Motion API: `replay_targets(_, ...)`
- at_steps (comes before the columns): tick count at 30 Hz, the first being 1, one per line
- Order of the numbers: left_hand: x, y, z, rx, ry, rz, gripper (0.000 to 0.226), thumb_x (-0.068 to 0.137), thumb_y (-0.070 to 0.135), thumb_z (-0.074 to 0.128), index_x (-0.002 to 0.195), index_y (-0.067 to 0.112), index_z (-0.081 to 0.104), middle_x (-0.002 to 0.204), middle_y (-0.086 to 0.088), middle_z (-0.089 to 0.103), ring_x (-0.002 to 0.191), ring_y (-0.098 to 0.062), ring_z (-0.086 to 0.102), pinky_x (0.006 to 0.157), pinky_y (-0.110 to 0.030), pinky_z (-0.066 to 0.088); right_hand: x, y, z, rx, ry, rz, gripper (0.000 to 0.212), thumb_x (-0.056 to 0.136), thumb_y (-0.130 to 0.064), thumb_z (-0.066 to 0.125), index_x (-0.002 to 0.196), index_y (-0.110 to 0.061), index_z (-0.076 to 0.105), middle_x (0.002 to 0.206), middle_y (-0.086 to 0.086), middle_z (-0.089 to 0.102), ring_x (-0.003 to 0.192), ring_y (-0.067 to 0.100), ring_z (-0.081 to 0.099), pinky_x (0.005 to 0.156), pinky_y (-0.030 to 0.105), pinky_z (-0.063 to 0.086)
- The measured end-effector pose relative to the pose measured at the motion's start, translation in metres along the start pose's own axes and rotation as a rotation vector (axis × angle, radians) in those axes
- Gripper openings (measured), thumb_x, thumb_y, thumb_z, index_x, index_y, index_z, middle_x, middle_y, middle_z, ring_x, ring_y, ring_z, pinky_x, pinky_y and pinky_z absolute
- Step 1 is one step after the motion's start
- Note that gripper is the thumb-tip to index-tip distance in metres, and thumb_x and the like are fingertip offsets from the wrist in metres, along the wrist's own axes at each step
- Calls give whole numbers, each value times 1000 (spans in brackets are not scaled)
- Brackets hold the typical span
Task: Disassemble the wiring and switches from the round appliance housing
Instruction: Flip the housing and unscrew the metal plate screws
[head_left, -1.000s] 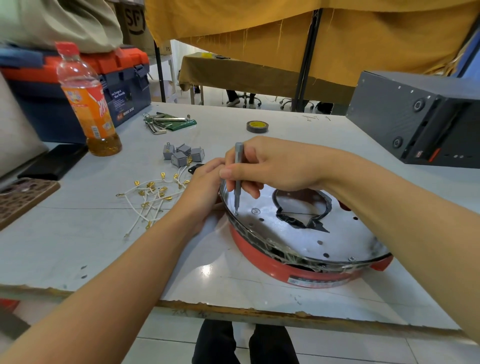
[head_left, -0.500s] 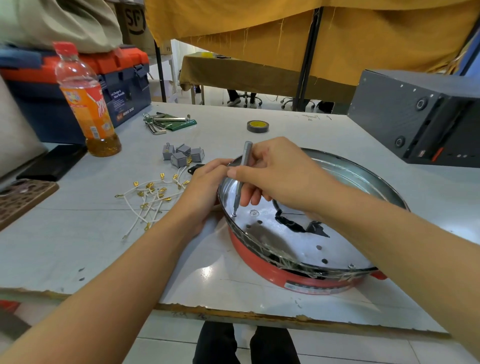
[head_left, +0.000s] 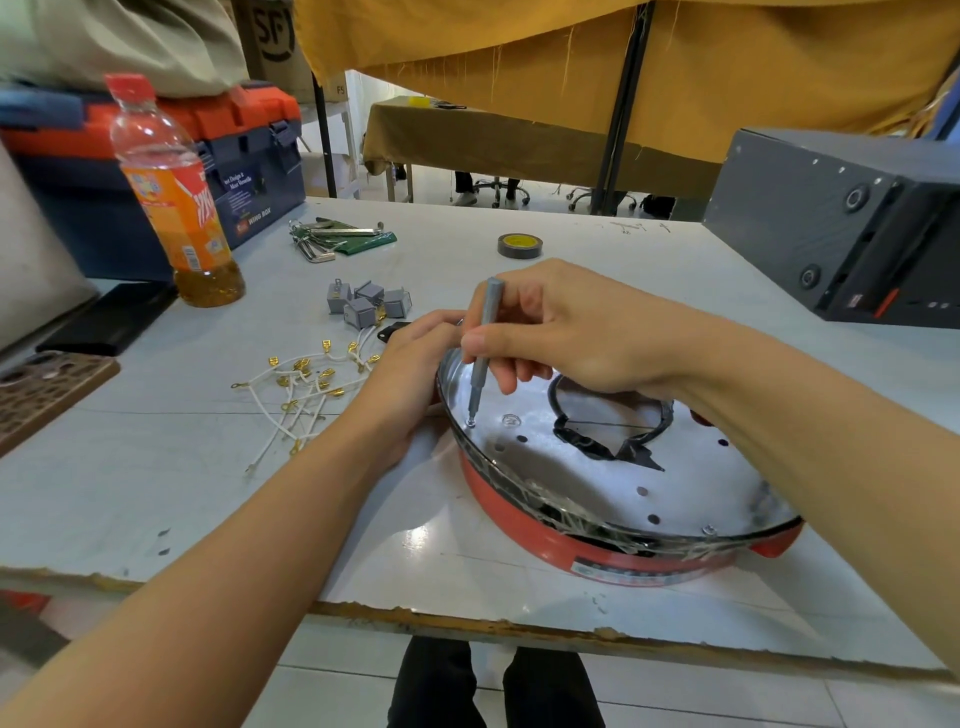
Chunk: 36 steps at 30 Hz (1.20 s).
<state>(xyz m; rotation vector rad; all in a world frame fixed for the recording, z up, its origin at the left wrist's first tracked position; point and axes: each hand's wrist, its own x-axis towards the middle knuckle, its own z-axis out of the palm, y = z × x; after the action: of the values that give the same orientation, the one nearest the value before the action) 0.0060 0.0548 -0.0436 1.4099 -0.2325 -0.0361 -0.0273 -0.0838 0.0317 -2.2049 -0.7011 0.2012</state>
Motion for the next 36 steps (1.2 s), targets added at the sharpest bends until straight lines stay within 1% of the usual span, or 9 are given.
replay_targets(5, -2, 4, 2, 6, 0, -20, 14, 85, 5, 45, 84, -3, 56, 88, -30, 55, 86, -36, 55, 81, -46, 43, 0, -1, -12, -41, -140, 1, 13, 96, -11, 52, 89, -9, 62, 67, 3, 62, 63, 8, 56, 64, 24, 48)
replay_targets(12, -2, 3, 1, -22, 19, -35, 16, 86, 2, 46, 91, 0, 61, 73, -15, 60, 63, -18, 59, 52, -19, 47, 4, -8, -23, -77, -231, 46, 13, 94, -3, 55, 94, 2, 66, 74, 14, 67, 65, 13, 62, 63, 19, 53)
replay_targets(17, -2, 3, 1, -45, 32, -55, 17, 86, 1, 46, 84, 5, 62, 66, -9, 60, 55, -13, 57, 47, -16, 44, 12, -19, -23, -199, -215, 143, 12, 90, 1, 56, 88, 3, 68, 68, 14, 70, 54, 13, 62, 53, 17, 51)
replay_targets(20, -3, 2, 0, -46, 23, -59, 17, 86, 4, 46, 84, 4, 63, 73, -15, 62, 60, -17, 58, 51, -19, 45, 21, -27, -13, -379, -181, 165, 15, 90, -10, 57, 86, 2, 66, 54, 3, 67, 42, 7, 54, 46, 18, 47)
replay_targets(23, 0, -1, -1, 11, 27, -81, 22, 88, 13, 46, 94, -1, 63, 93, -26, 65, 74, -21, 62, 66, -28, 51, 27, -27, -4, -521, -90, 141, 31, 94, -25, 53, 82, 1, 66, 45, 0, 63, 36, 9, 47, 56, 27, 51)
replay_targets(26, -1, 0, -1, 22, 42, -71, 19, 86, 14, 48, 80, 2, 61, 89, -25, 61, 78, -24, 58, 73, -36, 47, 29, -24, -3, -467, -56, 152, 26, 94, -19, 52, 87, 2, 67, 44, 2, 63, 36, 10, 46, 53, 26, 47)
replay_targets(30, -2, 0, -1, -5, 14, -36, 21, 87, 12, 49, 71, 6, 62, 68, -12, 66, 65, -19, 60, 58, -25, 47, 27, -23, -1, -445, -52, 97, 13, 92, -12, 52, 90, -8, 63, 42, 0, 60, 38, 6, 45, 45, 12, 38)
replay_targets(32, -2, 0, -2, -14, 2, -39, 25, 88, 12, 47, 70, 7, 64, 67, -13, 66, 60, -18, 59, 51, -21, 46, 25, -23, -1, -443, -60, 53, 10, 93, -10, 50, 91, -14, 58, 42, -3, 57, 36, 1, 45, 43, 8, 33)
replay_targets(36, -4, -1, -2, -6, -40, -16, 31, 83, 19, 48, 63, 16, 71, 76, -16, 67, 73, -24, 57, 60, -25, 48, 23, -21, -3, -462, -97, -6, 11, 94, -10, 50, 99, -17, 57, 43, -5, 54, 39, 4, 48, 53, 20, 42)
